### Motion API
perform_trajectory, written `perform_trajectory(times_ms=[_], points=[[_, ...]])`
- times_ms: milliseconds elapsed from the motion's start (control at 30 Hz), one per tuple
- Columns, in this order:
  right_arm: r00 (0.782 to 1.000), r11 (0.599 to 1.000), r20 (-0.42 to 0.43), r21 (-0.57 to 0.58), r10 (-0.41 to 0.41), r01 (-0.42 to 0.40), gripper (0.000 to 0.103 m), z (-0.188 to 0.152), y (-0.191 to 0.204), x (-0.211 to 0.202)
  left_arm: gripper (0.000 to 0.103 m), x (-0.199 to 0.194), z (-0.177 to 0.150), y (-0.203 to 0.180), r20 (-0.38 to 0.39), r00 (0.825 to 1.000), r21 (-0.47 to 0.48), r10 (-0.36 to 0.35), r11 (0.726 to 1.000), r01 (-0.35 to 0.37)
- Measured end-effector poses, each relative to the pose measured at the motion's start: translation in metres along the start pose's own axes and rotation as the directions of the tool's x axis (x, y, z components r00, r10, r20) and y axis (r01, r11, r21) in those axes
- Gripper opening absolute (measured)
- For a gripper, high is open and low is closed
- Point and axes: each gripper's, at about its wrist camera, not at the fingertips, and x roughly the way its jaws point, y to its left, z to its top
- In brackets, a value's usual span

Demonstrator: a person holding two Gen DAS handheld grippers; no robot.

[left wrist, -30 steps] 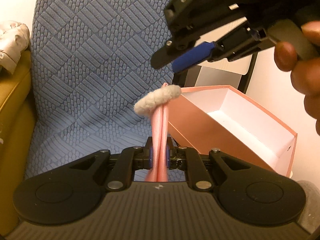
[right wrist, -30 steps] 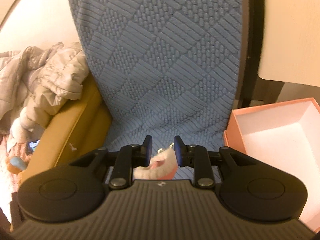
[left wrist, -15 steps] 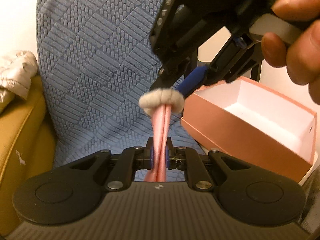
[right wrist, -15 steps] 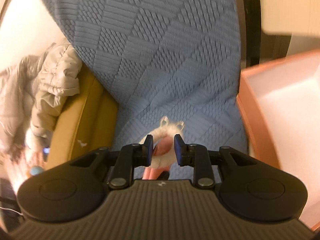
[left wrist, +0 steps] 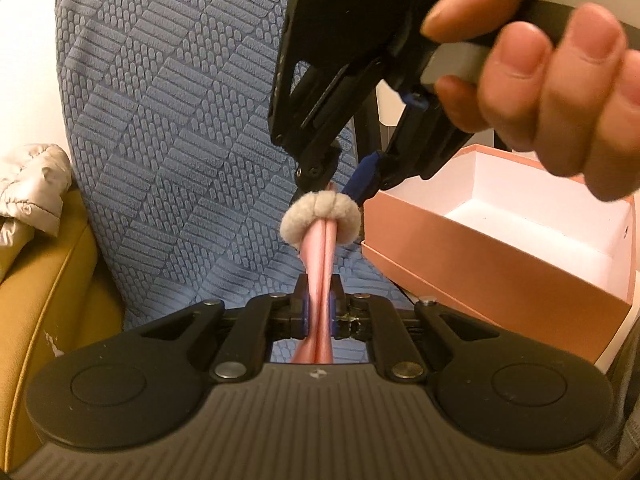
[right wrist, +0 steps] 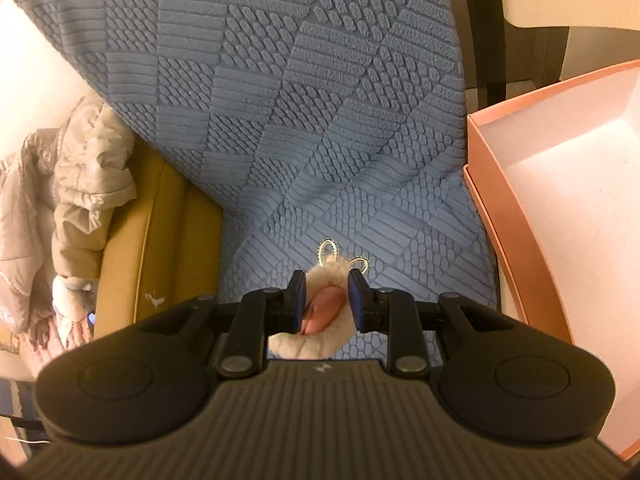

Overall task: Organize objects
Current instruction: 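Slide the white ring over the strip's folded end with the right tool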

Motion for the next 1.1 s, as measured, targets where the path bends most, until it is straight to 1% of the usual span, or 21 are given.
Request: perform_trajectory(times_ms=[200, 300, 433, 500, 667, 800, 833, 867, 933, 1000, 1100], points=[[0.999, 1.0, -0.046, 0.026, -0.001, 0.002, 0.026, 0.006, -0.004, 0.016, 0.01, -0.001, -0.003, -0.009, 0.005, 1.0, 0.055, 0.024, 0.998, -0.024], [0.997, 0.999, -0.072, 0.037, -0.008, 0.011, 0.027, 0.005, -0.008, 0.024, 0.009, 0.0, -0.005, -0.01, -0.006, 1.0, 0.055, 0.019, 0.998, -0.019], [0.996, 0.999, -0.09, 0.053, 0.015, -0.01, 0.028, -0.002, -0.009, 0.029, 0.009, 0.002, -0.008, -0.011, -0.022, 1.0, 0.055, 0.021, 0.998, -0.02], [0.995, 0.996, -0.095, 0.083, 0.038, -0.03, 0.029, -0.005, -0.012, 0.029, 0.009, 0.003, -0.009, -0.01, -0.025, 0.999, 0.047, 0.023, 0.999, -0.022], [0.993, 0.996, -0.108, 0.08, 0.043, -0.034, 0.029, -0.007, -0.015, 0.03, 0.009, 0.005, -0.011, -0.011, -0.035, 0.999, 0.047, 0.013, 0.999, -0.012], [0.998, 0.992, -0.056, 0.121, 0.041, -0.034, 0.029, -0.001, -0.025, 0.021, 0.009, 0.007, -0.01, -0.01, -0.028, 1.0, 0.038, 0.0, 0.999, 0.001], [0.998, 0.992, -0.056, 0.123, 0.041, -0.034, 0.03, 0.0, -0.027, 0.021, 0.009, 0.009, -0.01, -0.009, -0.028, 1.0, 0.038, -0.001, 0.999, 0.002], [0.997, 0.993, -0.059, 0.109, 0.043, -0.036, 0.03, 0.0, -0.027, 0.02, 0.009, 0.009, -0.01, -0.009, -0.027, 1.0, 0.041, 0.0, 0.999, 0.001], [0.999, 0.999, -0.039, 0.046, 0.017, -0.016, 0.03, -0.001, -0.021, 0.018, 0.009, 0.006, -0.01, -0.012, -0.017, 1.0, 0.046, -0.003, 0.999, 0.004], [0.999, 0.999, -0.043, 0.041, 0.024, -0.022, 0.028, -0.001, -0.019, 0.019, 0.009, 0.003, -0.009, -0.014, 0.01, 1.0, 0.057, -0.006, 0.998, 0.006], [0.998, 0.998, -0.058, 0.059, 0.025, -0.021, 0.028, 0.002, -0.019, 0.023, 0.009, 0.002, -0.008, -0.015, 0.019, 1.0, 0.068, 0.002, 0.998, -0.003]])
